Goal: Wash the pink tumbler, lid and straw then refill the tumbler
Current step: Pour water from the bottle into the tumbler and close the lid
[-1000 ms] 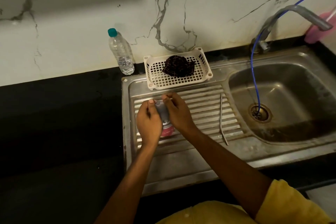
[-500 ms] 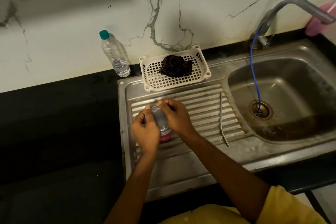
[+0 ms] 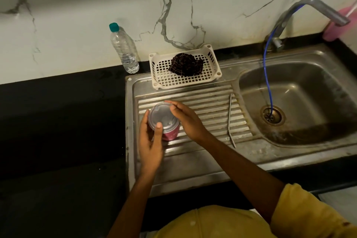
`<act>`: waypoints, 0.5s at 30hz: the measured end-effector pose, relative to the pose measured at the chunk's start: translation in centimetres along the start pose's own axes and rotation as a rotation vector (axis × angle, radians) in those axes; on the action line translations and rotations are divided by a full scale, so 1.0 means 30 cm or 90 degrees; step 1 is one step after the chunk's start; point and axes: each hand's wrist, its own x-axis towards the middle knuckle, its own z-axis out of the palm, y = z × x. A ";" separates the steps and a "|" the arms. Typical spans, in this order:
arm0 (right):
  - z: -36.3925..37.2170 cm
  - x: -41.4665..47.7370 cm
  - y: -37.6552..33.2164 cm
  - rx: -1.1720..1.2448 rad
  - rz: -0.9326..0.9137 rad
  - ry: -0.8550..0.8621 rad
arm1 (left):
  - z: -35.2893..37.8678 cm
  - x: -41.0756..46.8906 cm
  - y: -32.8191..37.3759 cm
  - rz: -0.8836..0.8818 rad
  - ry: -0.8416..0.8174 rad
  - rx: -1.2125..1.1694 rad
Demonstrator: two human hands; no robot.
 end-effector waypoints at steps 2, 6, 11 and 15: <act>0.011 -0.017 0.026 -0.009 -0.026 -0.006 | 0.007 -0.011 0.013 -0.001 -0.006 -0.004; 0.032 -0.023 0.039 -0.040 -0.055 0.011 | 0.023 -0.020 0.030 -0.004 -0.014 -0.024; 0.020 -0.025 0.026 -0.046 0.002 0.005 | -0.002 0.019 0.025 0.005 -0.051 0.011; -0.067 -0.052 -0.014 -0.049 0.059 -0.080 | -0.041 0.061 -0.012 -0.007 -0.092 0.065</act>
